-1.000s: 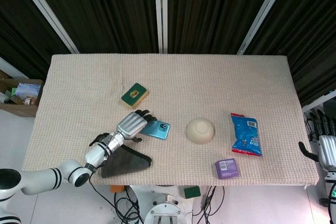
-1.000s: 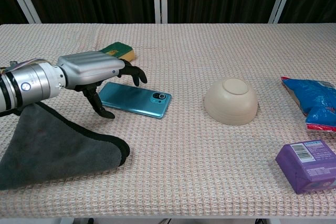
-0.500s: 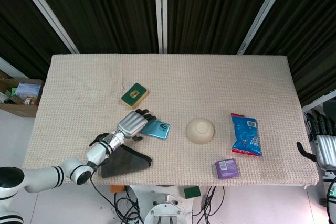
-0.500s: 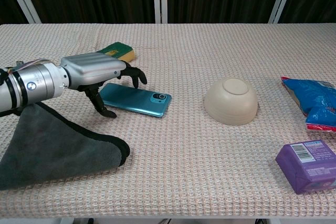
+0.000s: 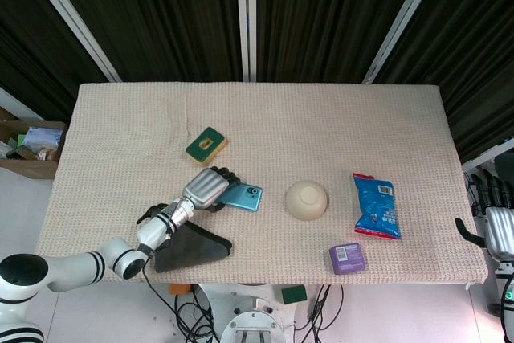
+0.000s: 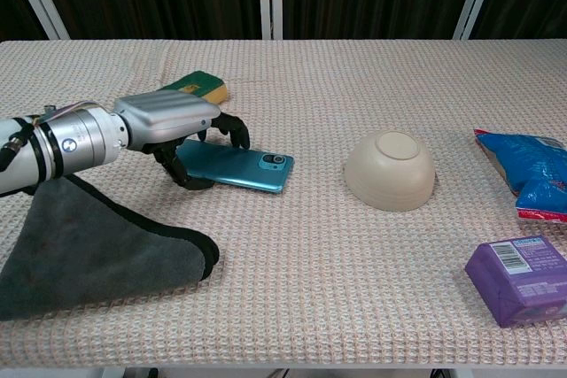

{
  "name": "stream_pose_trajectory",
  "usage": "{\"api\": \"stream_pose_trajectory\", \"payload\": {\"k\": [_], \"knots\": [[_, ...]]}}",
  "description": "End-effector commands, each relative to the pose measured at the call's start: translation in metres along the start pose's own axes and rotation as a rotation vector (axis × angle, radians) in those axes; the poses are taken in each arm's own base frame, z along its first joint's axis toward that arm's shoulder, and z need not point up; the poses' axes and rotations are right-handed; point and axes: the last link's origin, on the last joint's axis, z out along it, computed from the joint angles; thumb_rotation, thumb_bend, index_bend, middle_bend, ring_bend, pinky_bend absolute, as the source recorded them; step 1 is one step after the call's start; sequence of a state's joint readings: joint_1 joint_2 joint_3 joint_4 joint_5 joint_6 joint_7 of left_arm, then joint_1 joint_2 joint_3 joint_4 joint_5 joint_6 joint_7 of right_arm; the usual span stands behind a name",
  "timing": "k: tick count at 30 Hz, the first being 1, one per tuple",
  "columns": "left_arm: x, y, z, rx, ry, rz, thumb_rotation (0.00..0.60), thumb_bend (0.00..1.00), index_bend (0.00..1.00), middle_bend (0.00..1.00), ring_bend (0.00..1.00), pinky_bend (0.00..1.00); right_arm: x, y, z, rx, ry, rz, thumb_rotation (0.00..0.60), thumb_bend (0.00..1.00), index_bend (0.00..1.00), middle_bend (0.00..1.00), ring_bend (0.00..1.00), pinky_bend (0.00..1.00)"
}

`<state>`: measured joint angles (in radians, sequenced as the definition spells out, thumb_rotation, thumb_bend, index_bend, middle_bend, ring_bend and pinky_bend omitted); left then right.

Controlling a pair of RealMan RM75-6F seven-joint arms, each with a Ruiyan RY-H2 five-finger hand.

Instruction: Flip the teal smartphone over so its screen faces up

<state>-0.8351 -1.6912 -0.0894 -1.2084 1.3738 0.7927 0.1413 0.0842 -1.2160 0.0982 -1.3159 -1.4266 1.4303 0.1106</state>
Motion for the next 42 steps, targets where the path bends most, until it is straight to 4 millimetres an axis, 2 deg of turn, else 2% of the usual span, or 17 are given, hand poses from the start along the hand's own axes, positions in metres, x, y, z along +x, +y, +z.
{"api": "stream_pose_trajectory", "payload": {"k": [1, 4, 12, 25, 29, 30, 32, 35, 37, 39, 42], "knots": [[0.001, 0.0, 0.002, 0.003, 0.036, -0.015, 0.6, 0.65, 0.32, 0.43, 0.25, 0.38, 0.0, 0.0, 0.0, -0.001, -0.001, 0.0, 0.6, 0.3, 0.0, 0.0, 0.0, 0.0], [0.003, 0.0, 0.003, 0.008, 0.07, -0.035, 0.6, 0.7, 0.34, 0.45, 0.27, 0.39, 0.0, 0.001, 0.0, -0.003, -0.002, -0.002, 0.6, 0.3, 0.0, 0.0, 0.0, 0.0], [0.011, -0.004, 0.003, 0.015, 0.154, -0.053, 0.6, 0.72, 0.4, 0.48, 0.3, 0.43, -0.002, 0.001, 0.002, -0.002, -0.009, -0.002, 0.6, 0.3, 0.0, 0.0, 0.0, 0.0], [0.013, -0.011, 0.02, 0.028, 0.162, -0.051, 0.6, 0.72, 0.43, 0.5, 0.32, 0.45, -0.002, 0.005, 0.002, -0.015, -0.008, -0.006, 0.6, 0.3, 0.0, 0.0, 0.0, 0.0], [0.01, -0.011, 0.024, 0.028, 0.155, -0.03, 0.6, 0.71, 0.4, 0.49, 0.32, 0.45, -0.002, 0.006, 0.003, -0.019, -0.012, -0.005, 0.6, 0.3, 0.0, 0.0, 0.0, 0.0], [0.01, -0.012, 0.024, 0.028, 0.157, -0.025, 0.6, 0.71, 0.38, 0.47, 0.31, 0.45, -0.003, 0.006, 0.003, -0.019, -0.014, -0.005, 0.6, 0.3, 0.0, 0.0, 0.0, 0.0], [0.01, -0.012, 0.026, 0.03, 0.173, -0.021, 0.6, 0.66, 0.26, 0.38, 0.28, 0.43, -0.003, 0.006, 0.003, -0.019, -0.016, -0.005, 0.6, 0.3, 0.0, 0.0, 0.0, 0.0], [0.016, -0.012, 0.025, 0.024, 0.246, -0.021, 0.6, 0.55, 0.1, 0.15, 0.22, 0.4, -0.004, 0.006, 0.003, -0.02, -0.015, -0.004, 0.6, 0.3, 0.0, 0.0, 0.0, 0.0], [0.022, -0.014, 0.022, 0.023, 0.315, -0.013, 0.6, 0.49, 0.06, 0.07, 0.18, 0.37, -0.003, 0.006, 0.004, -0.021, -0.01, -0.003, 0.6, 0.3, 0.0, 0.0, 0.0, 0.0], [0.028, -0.016, 0.019, 0.025, 0.366, 0.003, 0.6, 0.46, 0.05, 0.04, 0.14, 0.34, -0.001, 0.006, 0.004, -0.02, -0.004, -0.004, 0.6, 0.3, 0.0, 0.0, 0.0, 0.0], [0.04, -0.022, 0.009, 0.033, 0.431, 0.035, 0.6, 0.44, 0.05, 0.05, 0.11, 0.33, 0.001, 0.007, 0.003, -0.017, 0.005, -0.004, 0.6, 0.3, 0.0, 0.0, 0.0, 0.0]]}}
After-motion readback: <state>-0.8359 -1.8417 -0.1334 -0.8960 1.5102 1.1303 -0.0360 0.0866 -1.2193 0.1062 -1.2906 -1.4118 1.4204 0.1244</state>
